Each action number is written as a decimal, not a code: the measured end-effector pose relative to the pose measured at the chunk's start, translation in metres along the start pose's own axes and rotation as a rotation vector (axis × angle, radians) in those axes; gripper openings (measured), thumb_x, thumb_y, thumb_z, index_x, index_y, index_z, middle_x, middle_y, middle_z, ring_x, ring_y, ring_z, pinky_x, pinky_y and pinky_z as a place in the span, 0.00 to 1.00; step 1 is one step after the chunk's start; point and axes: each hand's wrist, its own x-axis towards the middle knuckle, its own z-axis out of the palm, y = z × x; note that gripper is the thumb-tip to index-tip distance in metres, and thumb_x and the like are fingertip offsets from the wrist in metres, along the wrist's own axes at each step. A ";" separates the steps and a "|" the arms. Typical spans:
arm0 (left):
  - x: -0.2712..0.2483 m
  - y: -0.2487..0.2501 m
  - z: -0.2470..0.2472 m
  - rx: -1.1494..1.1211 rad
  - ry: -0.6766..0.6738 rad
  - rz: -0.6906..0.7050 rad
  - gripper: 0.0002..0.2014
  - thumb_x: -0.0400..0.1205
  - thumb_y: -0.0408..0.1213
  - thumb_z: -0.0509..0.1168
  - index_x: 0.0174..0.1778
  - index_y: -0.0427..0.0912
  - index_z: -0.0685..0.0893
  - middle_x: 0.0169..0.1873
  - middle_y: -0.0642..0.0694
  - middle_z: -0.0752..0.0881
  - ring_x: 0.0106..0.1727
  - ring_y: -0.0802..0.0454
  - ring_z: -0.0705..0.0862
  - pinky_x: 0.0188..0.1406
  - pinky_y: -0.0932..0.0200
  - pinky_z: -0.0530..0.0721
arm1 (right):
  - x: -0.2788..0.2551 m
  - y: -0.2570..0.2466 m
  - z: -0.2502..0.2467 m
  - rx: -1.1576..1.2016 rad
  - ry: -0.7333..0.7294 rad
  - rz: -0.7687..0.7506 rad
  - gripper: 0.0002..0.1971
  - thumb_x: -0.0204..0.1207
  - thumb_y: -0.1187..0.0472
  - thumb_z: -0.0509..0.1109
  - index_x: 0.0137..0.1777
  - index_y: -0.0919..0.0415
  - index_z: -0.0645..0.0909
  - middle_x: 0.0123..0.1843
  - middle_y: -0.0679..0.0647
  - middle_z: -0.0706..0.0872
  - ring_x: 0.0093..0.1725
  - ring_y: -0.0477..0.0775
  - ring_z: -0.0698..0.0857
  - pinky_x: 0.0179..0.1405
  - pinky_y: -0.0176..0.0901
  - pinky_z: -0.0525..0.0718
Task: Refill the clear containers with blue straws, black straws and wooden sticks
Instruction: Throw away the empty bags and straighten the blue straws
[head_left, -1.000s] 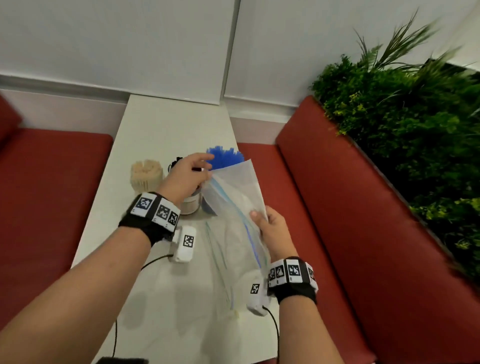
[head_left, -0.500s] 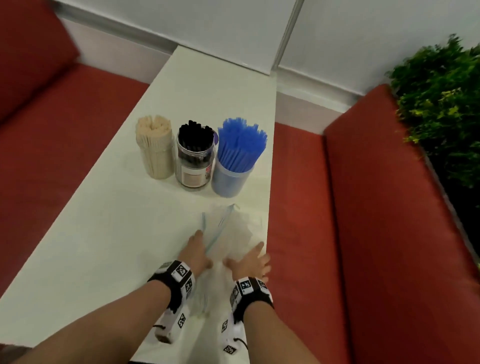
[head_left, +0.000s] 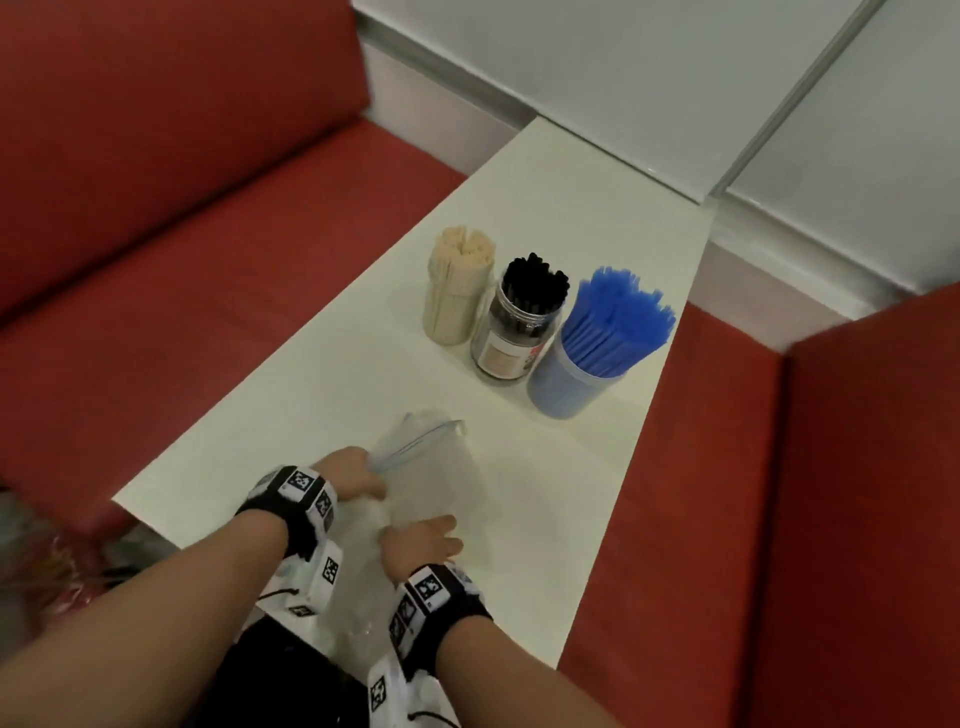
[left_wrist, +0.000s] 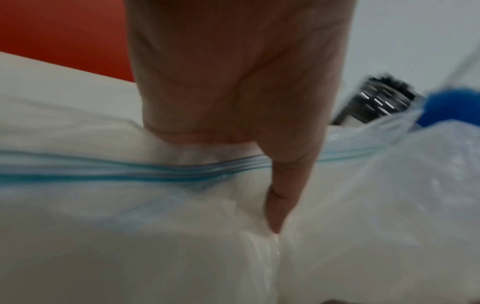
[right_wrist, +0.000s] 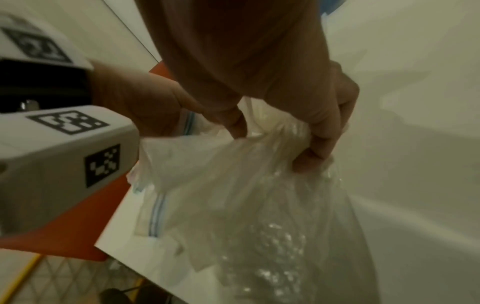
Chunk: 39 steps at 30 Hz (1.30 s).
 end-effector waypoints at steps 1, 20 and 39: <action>-0.004 -0.013 -0.013 -0.115 -0.010 -0.024 0.25 0.76 0.50 0.74 0.62 0.37 0.81 0.57 0.39 0.86 0.54 0.44 0.85 0.55 0.54 0.83 | -0.005 -0.012 0.006 0.052 -0.058 -0.033 0.48 0.74 0.42 0.73 0.84 0.57 0.48 0.77 0.63 0.64 0.74 0.70 0.74 0.68 0.57 0.75; -0.025 -0.262 -0.118 -0.844 0.655 -0.300 0.41 0.79 0.51 0.71 0.84 0.54 0.55 0.76 0.39 0.73 0.71 0.39 0.78 0.71 0.40 0.76 | -0.056 -0.201 0.166 0.269 -0.530 -0.452 0.23 0.84 0.47 0.71 0.66 0.67 0.84 0.59 0.62 0.91 0.60 0.64 0.90 0.66 0.61 0.86; 0.029 -0.367 -0.191 -0.977 0.197 0.072 0.16 0.74 0.35 0.78 0.57 0.41 0.86 0.50 0.40 0.91 0.49 0.48 0.88 0.55 0.48 0.85 | -0.032 -0.376 0.206 -0.315 -0.672 -0.887 0.25 0.72 0.53 0.85 0.63 0.56 0.78 0.56 0.55 0.87 0.55 0.53 0.89 0.50 0.50 0.89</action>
